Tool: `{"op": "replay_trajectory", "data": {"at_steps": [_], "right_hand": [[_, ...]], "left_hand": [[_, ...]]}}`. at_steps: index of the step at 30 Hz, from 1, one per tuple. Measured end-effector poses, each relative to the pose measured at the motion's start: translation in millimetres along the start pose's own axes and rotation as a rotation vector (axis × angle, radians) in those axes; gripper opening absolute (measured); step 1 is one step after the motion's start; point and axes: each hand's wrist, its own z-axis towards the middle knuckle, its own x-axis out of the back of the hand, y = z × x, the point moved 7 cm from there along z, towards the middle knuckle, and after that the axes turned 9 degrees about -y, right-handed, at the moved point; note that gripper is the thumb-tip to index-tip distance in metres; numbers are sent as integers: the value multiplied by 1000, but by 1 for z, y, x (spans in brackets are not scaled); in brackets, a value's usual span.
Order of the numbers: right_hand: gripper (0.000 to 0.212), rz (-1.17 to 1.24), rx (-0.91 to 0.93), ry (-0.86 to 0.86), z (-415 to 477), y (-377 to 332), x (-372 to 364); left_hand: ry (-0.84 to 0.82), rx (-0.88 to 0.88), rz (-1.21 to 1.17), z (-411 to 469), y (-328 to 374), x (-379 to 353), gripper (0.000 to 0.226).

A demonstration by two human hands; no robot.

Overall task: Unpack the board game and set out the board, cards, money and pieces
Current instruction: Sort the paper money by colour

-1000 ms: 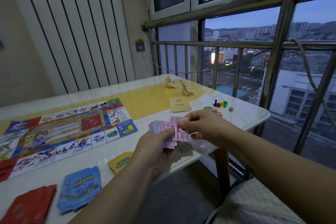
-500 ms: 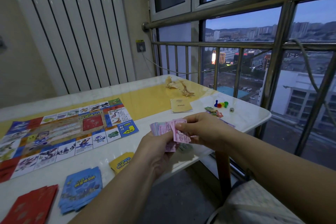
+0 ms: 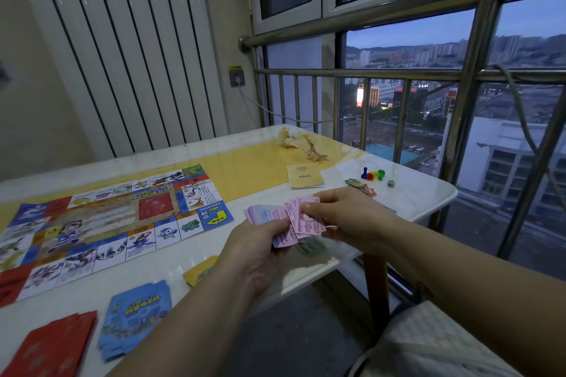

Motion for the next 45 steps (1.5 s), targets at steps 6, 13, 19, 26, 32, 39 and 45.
{"op": "replay_trajectory", "data": {"at_steps": [6, 13, 19, 26, 32, 39, 45], "right_hand": [[10, 24, 10, -5, -2, 2, -7], [15, -48, -6, 52, -3, -1, 2], [12, -2, 9, 26, -6, -2, -3], [9, 18, 12, 4, -3, -2, -9], [13, 2, 26, 19, -1, -8, -3], [14, -142, 87, 69, -1, -10, -1], [28, -162, 146, 79, -2, -12, -8]], "left_hand": [[-17, -53, 33, -4, 1, -5, 14], [-41, -6, -117, -7, 3, -9, 11], [-23, -60, -3, -5, 4, -5, 9], [-12, -56, 0, -4, 1, -7, 9], [-38, 3, -200, -4, 0, -11, 4], [-67, -13, -135, -7, 3, -15, 5], [-60, -11, -85, -9, 2, -20, 7]]}}
